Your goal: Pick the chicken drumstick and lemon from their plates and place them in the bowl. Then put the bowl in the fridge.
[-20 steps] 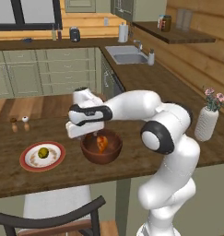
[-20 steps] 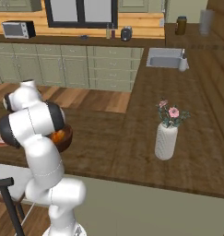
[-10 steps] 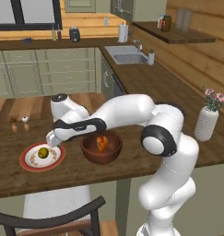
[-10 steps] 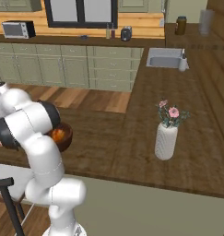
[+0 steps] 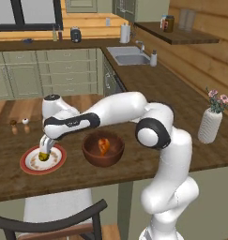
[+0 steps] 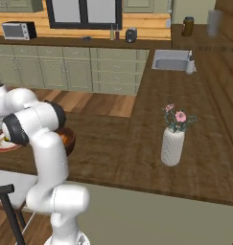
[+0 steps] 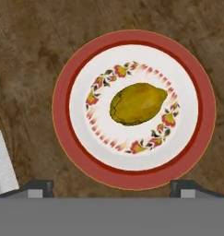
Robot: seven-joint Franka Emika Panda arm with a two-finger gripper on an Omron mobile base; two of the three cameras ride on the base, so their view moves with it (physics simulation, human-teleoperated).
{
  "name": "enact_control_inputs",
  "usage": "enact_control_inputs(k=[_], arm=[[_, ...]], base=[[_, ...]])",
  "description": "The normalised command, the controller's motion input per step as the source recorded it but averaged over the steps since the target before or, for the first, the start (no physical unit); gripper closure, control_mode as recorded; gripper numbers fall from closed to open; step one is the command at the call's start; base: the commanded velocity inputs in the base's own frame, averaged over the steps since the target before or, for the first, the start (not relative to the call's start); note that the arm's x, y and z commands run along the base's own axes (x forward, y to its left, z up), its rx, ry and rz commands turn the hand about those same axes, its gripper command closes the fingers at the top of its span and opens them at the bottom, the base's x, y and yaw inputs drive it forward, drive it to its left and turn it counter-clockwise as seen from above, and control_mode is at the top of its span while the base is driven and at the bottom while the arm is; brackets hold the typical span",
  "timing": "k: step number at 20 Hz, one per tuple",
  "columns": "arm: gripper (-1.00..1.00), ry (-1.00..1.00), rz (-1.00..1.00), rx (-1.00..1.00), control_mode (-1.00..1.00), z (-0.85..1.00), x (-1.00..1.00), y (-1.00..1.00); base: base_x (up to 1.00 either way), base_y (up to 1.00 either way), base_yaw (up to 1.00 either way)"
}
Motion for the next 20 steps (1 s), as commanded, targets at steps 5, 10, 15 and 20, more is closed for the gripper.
enact_control_inputs(k=[5,10,15,20], arm=[[-1.0,0.07,0.15,0.0,-1.0,-0.01,0.23,0.32],[-1.0,0.06,0.0,-0.01,-1.0,-0.05,0.46,0.43],[-1.0,0.17,-0.07,-0.08,-1.0,-0.11,0.49,0.37],[-1.0,0.18,-0.06,-0.15,-1.0,-0.44,0.15,0.3]], base=[[0.0,0.0,0.0],[0.0,0.0,0.0],[0.0,0.0,0.0],[0.0,0.0,0.0]])
